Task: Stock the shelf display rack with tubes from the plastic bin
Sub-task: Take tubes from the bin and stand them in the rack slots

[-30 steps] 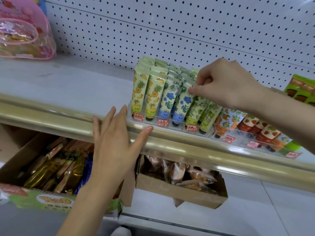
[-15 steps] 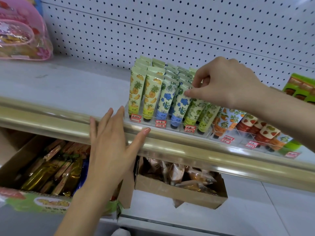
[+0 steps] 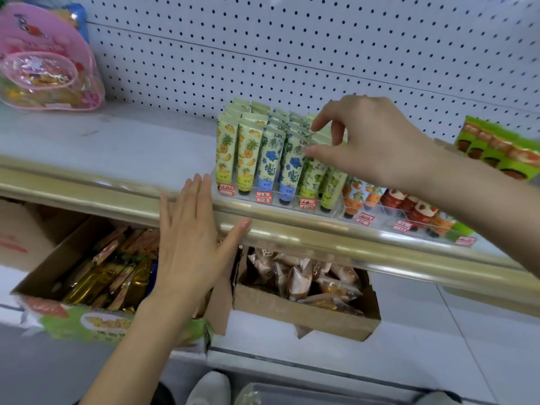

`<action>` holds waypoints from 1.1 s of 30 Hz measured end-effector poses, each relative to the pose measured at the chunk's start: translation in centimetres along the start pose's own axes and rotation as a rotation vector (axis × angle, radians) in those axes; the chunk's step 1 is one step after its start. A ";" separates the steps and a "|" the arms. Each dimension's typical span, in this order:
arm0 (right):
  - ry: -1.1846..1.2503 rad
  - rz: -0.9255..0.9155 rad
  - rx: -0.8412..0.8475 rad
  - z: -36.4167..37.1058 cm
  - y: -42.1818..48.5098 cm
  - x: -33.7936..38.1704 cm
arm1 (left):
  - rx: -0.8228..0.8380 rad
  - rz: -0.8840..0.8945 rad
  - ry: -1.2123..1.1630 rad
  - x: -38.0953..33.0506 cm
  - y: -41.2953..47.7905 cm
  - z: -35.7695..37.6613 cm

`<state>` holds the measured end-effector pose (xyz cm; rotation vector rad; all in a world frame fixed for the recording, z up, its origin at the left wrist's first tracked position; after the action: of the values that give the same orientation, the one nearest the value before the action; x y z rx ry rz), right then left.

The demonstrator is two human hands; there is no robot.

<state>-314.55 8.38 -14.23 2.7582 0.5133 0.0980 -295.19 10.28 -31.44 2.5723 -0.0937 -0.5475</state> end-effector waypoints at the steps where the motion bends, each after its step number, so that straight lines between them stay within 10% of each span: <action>1: -0.044 -0.042 0.016 -0.2 -0.9 0.0 | 0.004 0.008 0.042 -0.2 -0.5 -0.2; 16: -0.109 -0.147 0.513 10.6 -23.5 -4.1 | 0.363 0.395 0.261 -6.7 -15.6 2.1; 27: 0.284 0.096 1.050 27.1 -38.4 -2.3 | 0.890 0.205 0.108 0.1 -32.4 11.0; 33: 0.466 0.234 1.211 34.2 -43.3 -0.8 | 0.911 0.087 0.091 3.2 -37.4 13.2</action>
<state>-325.54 35.58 -60.95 4.0054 0.4244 0.7054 -298.83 36.21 -61.42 3.4396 -0.5273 -0.4020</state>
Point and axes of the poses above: each hand's wrist, its own y-axis towards the middle knuckle, its own z-axis out of the palm, x = y × z, the point moved 2 cm from there along y, towards the middle knuckle, and after that the axes turned 1 degree about x, right-handed, at the moved point
